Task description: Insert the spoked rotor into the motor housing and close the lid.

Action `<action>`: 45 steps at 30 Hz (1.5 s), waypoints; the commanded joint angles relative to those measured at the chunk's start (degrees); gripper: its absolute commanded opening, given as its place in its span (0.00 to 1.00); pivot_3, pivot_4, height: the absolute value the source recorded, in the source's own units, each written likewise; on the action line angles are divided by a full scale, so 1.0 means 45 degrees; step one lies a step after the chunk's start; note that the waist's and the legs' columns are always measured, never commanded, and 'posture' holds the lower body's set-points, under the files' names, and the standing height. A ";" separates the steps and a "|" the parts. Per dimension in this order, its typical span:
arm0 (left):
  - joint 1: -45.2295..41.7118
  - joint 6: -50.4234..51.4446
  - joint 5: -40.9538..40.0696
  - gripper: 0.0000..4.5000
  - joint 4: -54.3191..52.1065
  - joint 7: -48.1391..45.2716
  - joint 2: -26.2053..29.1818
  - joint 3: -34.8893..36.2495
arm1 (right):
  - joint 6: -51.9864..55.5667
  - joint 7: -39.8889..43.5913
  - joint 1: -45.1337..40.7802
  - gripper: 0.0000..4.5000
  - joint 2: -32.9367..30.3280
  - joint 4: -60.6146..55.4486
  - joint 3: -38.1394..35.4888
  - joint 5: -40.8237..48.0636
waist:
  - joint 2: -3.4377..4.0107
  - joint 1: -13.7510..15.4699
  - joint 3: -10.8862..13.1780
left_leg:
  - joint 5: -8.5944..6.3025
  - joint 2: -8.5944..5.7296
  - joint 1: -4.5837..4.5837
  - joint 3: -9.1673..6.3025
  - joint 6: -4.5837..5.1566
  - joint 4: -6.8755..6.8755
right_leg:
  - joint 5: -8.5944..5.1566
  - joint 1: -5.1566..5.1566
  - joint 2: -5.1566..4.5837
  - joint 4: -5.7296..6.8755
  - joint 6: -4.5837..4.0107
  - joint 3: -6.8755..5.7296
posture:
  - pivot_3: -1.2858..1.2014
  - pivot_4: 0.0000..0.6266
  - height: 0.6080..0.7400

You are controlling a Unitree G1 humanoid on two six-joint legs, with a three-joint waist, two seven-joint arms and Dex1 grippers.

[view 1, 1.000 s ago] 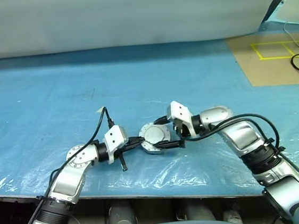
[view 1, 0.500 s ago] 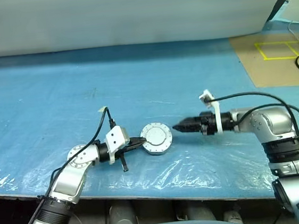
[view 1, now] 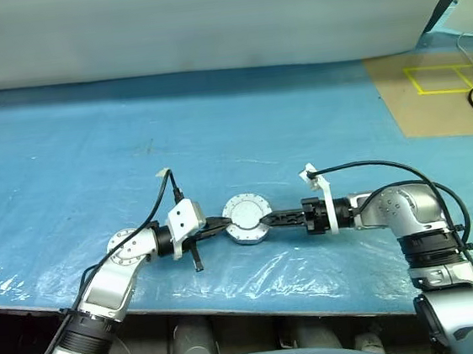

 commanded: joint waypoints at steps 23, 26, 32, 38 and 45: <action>-0.0232 -0.0327 0.0293 0.00 0.0600 -0.0261 0.0089 -0.0254 | -0.0092 -0.1379 0.0498 0.36 0.0879 -0.0995 -0.1096 0.1222 | 0.0005 0.0030 0.0000 | 0.0002 -0.0005 -0.0006 0.0006 -0.0003 -0.0034 | 0.0002 -0.0001 -0.0004 -0.0042 0.0003 -0.0003 | 0.52 0.24 1.00; -0.0239 -0.0340 0.0226 0.00 0.0619 -0.0245 0.0054 -0.0187 | -0.0162 -0.1528 0.0695 0.36 0.0917 -0.1074 -0.1043 0.1159 | 0.0005 0.0026 0.0000 | 0.0001 -0.0006 -0.0004 0.0006 -0.0003 -0.0034 | 0.0001 0.0000 -0.0005 -0.0044 0.0004 -0.0003 | 0.52 0.24 1.00; -0.0168 -0.0103 -0.0178 0.00 0.0447 -0.0253 -0.0006 0.0034 | -0.0181 -0.1574 0.0637 0.36 0.0942 -0.0916 -0.1233 0.1249 | 0.0005 0.0019 0.0000 | 0.0001 -0.0005 0.0000 0.0006 -0.0003 -0.0035 | 0.0001 0.0002 -0.0005 -0.0043 0.0005 -0.0003 | 0.52 0.24 1.00; -0.0170 -0.0186 -0.0056 0.00 0.0463 -0.0137 -0.0041 0.0000 | -0.0110 -0.1532 0.0480 0.36 0.1259 -0.0827 -0.1215 0.1426 | 0.0005 0.0008 0.0000 | 0.0001 -0.0004 -0.0001 0.0006 -0.0004 -0.0038 | 0.0001 0.0001 -0.0004 -0.0047 0.0005 -0.0003 | 0.52 0.24 1.00; -0.0101 -0.0207 -0.0003 0.00 0.0413 -0.0095 -0.0087 0.0016 | 0.0015 -0.1987 0.0075 0.36 0.1841 -0.0585 -0.1747 0.1547 | 0.0007 -0.0021 0.0001 | 0.0001 -0.0003 -0.0003 0.0006 -0.0004 -0.0043 | 0.0001 -0.0006 -0.0001 -0.0047 0.0005 -0.0003 | 0.52 0.24 1.00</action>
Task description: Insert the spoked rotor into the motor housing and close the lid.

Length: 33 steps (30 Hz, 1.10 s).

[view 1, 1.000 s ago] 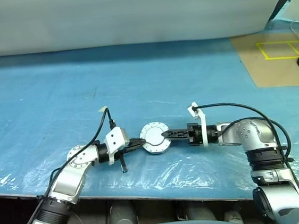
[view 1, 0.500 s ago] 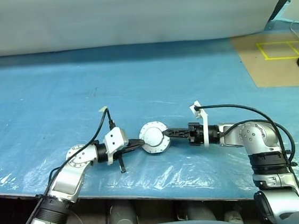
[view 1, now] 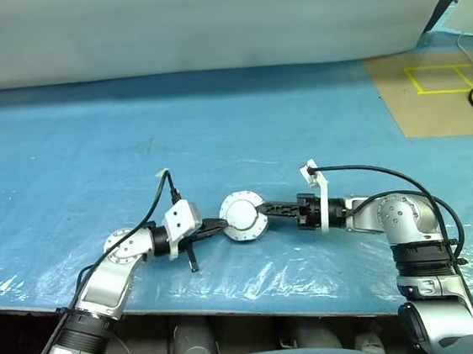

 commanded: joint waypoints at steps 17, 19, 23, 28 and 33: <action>-0.0351 0.0545 -0.0881 0.00 -0.0354 0.0393 -0.0636 0.0667 | 0.0107 -0.0337 -0.0103 0.26 0.0851 -0.0411 -0.0013 0.0664 | 0.0004 0.0004 0.0004 | 0.0000 0.0000 -0.0019 0.0002 -0.0005 -0.0027 | 0.0003 -0.0009 0.0002 -0.0040 0.0002 -0.0009 | 0.52 0.24 1.00; -0.0415 0.1307 -0.1838 0.00 -0.0946 0.0497 -0.0779 0.1255 | 0.0017 -0.0392 -0.0113 0.26 0.0903 -0.0267 -0.0061 0.0615 | 0.0006 0.0003 0.0011 | 0.0000 0.0000 -0.0022 0.0003 -0.0005 -0.0028 | 0.0002 -0.0014 0.0003 -0.0040 0.0002 -0.0010 | 0.52 0.24 1.00; -0.0100 0.4063 -0.4956 0.00 -0.3101 0.0784 -0.0784 0.2666 | -0.0042 -0.0541 -0.0283 0.26 0.0988 0.0092 -0.0249 0.0585 | 0.0005 -0.0049 0.0016 | -0.0004 0.0004 -0.0056 0.0003 -0.0014 -0.0028 | 0.0003 -0.0049 0.0013 -0.0040 0.0001 -0.0010 | 0.52 0.24 1.00; 0.0828 0.7398 -0.8679 0.00 -0.5425 0.1417 0.0223 0.4547 | -0.0296 -0.0840 -0.0289 0.26 0.1072 0.0343 -0.0303 0.0586 | -0.0012 -0.0085 0.0016 | -0.0013 0.0014 -0.0128 -0.0014 -0.0035 -0.0026 | 0.0004 -0.0101 0.0024 -0.0032 -0.0002 -0.0040 | 0.52 0.24 1.00; 0.1680 0.8027 -0.9364 0.00 -0.5745 0.1483 0.1202 0.5409 | -0.0417 -0.1064 -0.0332 0.26 0.1208 0.0504 -0.0410 0.0648 | 0.0020 -0.0232 0.0021 | -0.0016 0.0004 -0.0137 -0.0013 -0.0041 -0.0029 | 0.0005 -0.0120 0.0025 -0.0038 0.0001 -0.0031 | 0.52 0.24 1.00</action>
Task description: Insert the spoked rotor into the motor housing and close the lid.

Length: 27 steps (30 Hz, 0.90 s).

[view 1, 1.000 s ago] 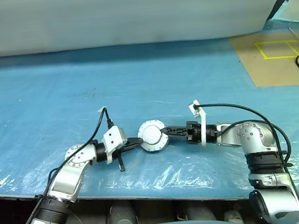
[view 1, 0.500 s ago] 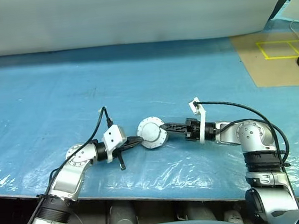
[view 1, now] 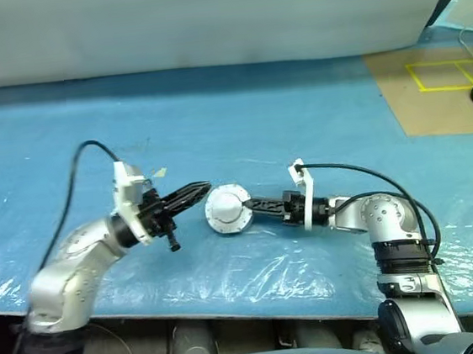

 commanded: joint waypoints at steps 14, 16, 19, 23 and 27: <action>-0.0201 0.2026 -0.2810 0.00 0.1704 0.2450 -0.0635 0.1593 | 0.0749 -0.1458 -0.1866 0.26 0.1588 -0.0066 -0.2581 0.2293 | -0.0007 -0.0082 0.0002 | 0.0004 -0.0001 0.0023 0.0002 0.0000 0.0023 | 0.0004 0.0018 -0.0001 0.0011 0.0005 0.0007 | 0.52 0.24 1.00; -0.0127 0.2310 -0.3778 0.04 0.2246 0.2490 -0.0992 0.2022 | 0.0989 -0.1840 -0.2209 0.26 0.1832 -0.0129 -0.2958 0.2684 | -0.0010 -0.0075 0.0001 | 0.0004 -0.0002 0.0007 0.0000 0.0000 0.0022 | 0.0029 0.0001 0.0001 0.0021 0.0045 0.0006 | 0.52 0.24 1.00; -0.0144 0.2398 -0.4725 0.20 0.2993 0.3043 -0.1740 0.2464 | 0.1189 -0.2361 -0.2601 0.26 0.2103 -0.0158 -0.3290 0.3178 | -0.0010 -0.0057 0.0001 | 0.0002 0.0000 0.0007 -0.0003 -0.0004 0.0013 | 0.0031 -0.0004 0.0005 0.0039 0.0049 0.0002 | 0.52 0.24 1.00; -0.0212 0.2799 -0.5854 0.48 0.3206 0.3553 -0.2414 0.2538 | 0.1268 -0.2911 -0.2977 0.26 0.2320 -0.0128 -0.3531 0.3683 | -0.0016 -0.0013 0.0004 | 0.0000 -0.0001 -0.0011 -0.0010 -0.0008 0.0016 | 0.0033 -0.0005 0.0003 0.0034 0.0052 -0.0005 | 0.52 0.24 1.00; -0.0247 0.3415 -0.7049 0.77 0.3244 0.3792 -0.2722 0.2329 | 0.1382 -0.3374 -0.3337 0.26 0.2480 -0.0099 -0.3751 0.4227 | -0.0018 0.0004 0.0005 | 0.0001 0.0000 -0.0012 -0.0011 -0.0008 0.0020 | 0.0034 -0.0008 0.0003 0.0039 0.0054 -0.0005 | 0.52 0.24 1.00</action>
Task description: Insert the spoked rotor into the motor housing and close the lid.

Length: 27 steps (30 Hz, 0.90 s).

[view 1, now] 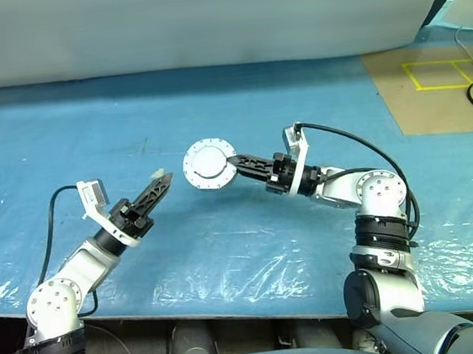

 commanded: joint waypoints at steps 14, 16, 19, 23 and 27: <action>-0.1852 0.0713 -0.2199 1.00 0.0658 0.0727 -0.1259 -0.0582 | 0.0121 -0.1300 -0.0973 0.26 0.0077 -0.0357 -0.0341 0.2857 | -0.0002 0.0134 0.0000 | 0.0002 -0.0006 -0.0014 -0.0017 -0.0003 0.0026 | 0.0018 0.0002 -0.0001 0.0012 0.0031 0.0001 | 0.52 0.24 1.00; -0.2157 0.0848 -0.2095 1.00 0.0501 0.0633 -0.1428 -0.0899 | 0.0115 -0.1386 -0.0941 0.26 0.0058 -0.0361 -0.0270 0.2948 | -0.0003 0.0191 -0.0001 | 0.0002 -0.0008 -0.0022 -0.0024 -0.0003 0.0037 | 0.0022 0.0002 -0.0001 0.0013 0.0037 0.0002 | 0.52 0.24 1.00; -0.2543 0.0825 -0.2004 1.00 0.0808 0.0689 -0.1809 -0.1195 | 0.0110 -0.1433 -0.0916 0.26 -0.0063 -0.0343 -0.0104 0.3074 | -0.0003 0.0220 -0.0001 | 0.0002 -0.0006 -0.0022 -0.0027 -0.0004 0.0038 | 0.0023 0.0001 0.0002 0.0017 0.0040 0.0002 | 0.52 0.24 1.00; -0.3350 0.0209 -0.1079 1.00 0.1795 0.0725 -0.2348 -0.1380 | 0.0017 -0.1479 -0.0904 0.26 -0.0146 -0.0312 0.0076 0.3193 | -0.0004 0.0256 -0.0001 | 0.0002 -0.0012 -0.0040 -0.0054 -0.0003 0.0064 | 0.0025 0.0001 0.0002 0.0039 0.0043 -0.0003 | 0.52 0.24 1.00; -0.4080 -0.0620 0.0209 1.00 0.2466 0.0738 -0.2647 -0.1412 | -0.0104 -0.1544 -0.0874 0.26 -0.0205 -0.0327 0.0237 0.3270 | -0.0004 0.0243 0.0000 | 0.0003 -0.0013 -0.0069 -0.0085 -0.0003 0.0116 | 0.0035 0.0001 0.0001 0.0064 0.0059 -0.0008 | 0.52 0.24 1.00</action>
